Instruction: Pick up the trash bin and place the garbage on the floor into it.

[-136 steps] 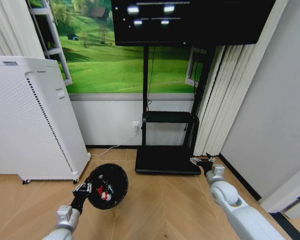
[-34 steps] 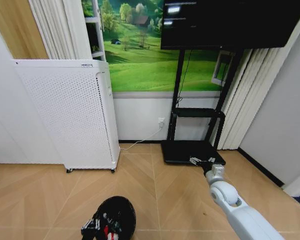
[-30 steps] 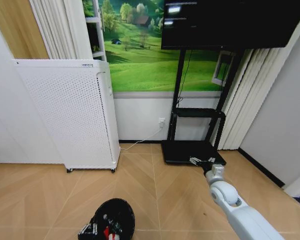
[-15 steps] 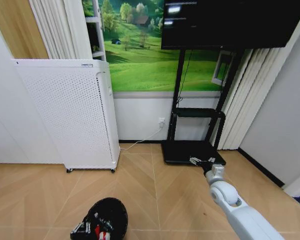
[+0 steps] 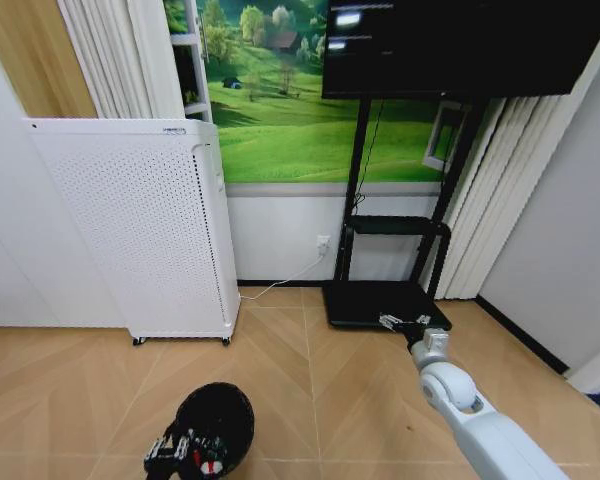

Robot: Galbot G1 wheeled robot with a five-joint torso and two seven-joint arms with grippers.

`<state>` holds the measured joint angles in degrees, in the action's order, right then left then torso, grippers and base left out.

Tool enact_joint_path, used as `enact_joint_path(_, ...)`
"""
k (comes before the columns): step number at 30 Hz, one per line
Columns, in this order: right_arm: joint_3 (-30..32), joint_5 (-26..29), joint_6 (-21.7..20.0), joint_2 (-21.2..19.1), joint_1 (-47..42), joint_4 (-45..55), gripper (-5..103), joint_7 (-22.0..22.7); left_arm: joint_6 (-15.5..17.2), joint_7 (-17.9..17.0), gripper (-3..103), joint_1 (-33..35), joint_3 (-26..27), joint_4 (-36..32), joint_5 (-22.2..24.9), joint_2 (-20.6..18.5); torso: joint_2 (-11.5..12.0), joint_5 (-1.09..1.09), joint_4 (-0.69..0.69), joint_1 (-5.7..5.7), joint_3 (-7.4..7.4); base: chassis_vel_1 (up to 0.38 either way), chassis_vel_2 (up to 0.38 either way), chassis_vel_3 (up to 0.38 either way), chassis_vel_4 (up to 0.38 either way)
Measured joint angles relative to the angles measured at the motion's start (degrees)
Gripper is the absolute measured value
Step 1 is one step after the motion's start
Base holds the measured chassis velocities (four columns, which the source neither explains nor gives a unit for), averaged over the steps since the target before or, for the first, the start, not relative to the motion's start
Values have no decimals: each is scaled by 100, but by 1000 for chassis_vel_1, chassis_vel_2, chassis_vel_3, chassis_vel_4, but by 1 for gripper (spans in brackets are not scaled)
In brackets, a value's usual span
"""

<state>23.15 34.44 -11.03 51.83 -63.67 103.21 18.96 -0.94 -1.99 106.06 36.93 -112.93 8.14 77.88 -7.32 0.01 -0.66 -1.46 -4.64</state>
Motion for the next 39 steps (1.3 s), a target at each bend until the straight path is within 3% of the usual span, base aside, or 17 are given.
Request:
enact_joint_path(1, 0, 0, 0, 0, 0, 0, 100, 0, 0, 0, 51, 0, 0, 0, 0, 0, 0, 0, 0, 0, 0, 0, 0, 0, 0)
enact_joint_path(3, 0, 0, 0, 0, 0, 0, 100, 0, 15, -1, 61, 3, -5, -62, 1, 1, 0, 0, 0, 0, 0, 0, 0, 0, 0)
enact_joint_path(5, 0, 0, 0, 0, 0, 0, 100, 0, 34, -3, 61, 10, -7, -104, 1, 1, 0, 0, 0, 0, 0, 0, 0, 0, 0)
enact_joint_path(7, 0, 0, 0, 0, 0, 0, 100, 0, 77, -8, 78, 23, -9, -226, 1, 2, 0, -1, 0, 0, 0, 0, 0, 0, 0)
enact_joint_path(11, 0, 0, 0, 0, 0, 0, 100, 0, 134, -14, 84, 26, -9, -328, 2, -3, 0, -1, 0, 0, 0, 0, 0, 0, 0)
enact_joint_path(13, 0, 0, 0, 0, 0, 0, 100, 0, 278, -19, 97, -3, 62, -580, 0, -65, 0, -1, 0, 0, 0, 0, 0, 0, 0)
enact_joint_path(21, 0, 0, 0, 0, 0, 0, 100, 0, 858, -146, 100, -643, 633, -1102, 487, -371, 0, -1, -1, 0, 0, 0, 0, 0, 0)
enact_joint_path(26, 0, 0, 0, 0, 0, 0, 100, 0, 1130, 71, 100, -1478, 1294, -983, 1152, -839, 1, -1, -1, 0, -1, 0, 0, 0, 0)
enact_joint_path(33, 0, 0, 0, 0, 0, 0, 100, 0, 1144, 44, 100, -2213, 1388, -458, 1648, -1204, 0, -1, 0, 0, -1, 0, 0, 0, 0)
enact_joint_path(39, -1, 1, 0, 0, 0, 0, 100, 0, 1022, -14, 100, -3241, 1006, 271, 1790, -1341, 1, -2, -1, 0, -1, 0, 0, 0, 0)
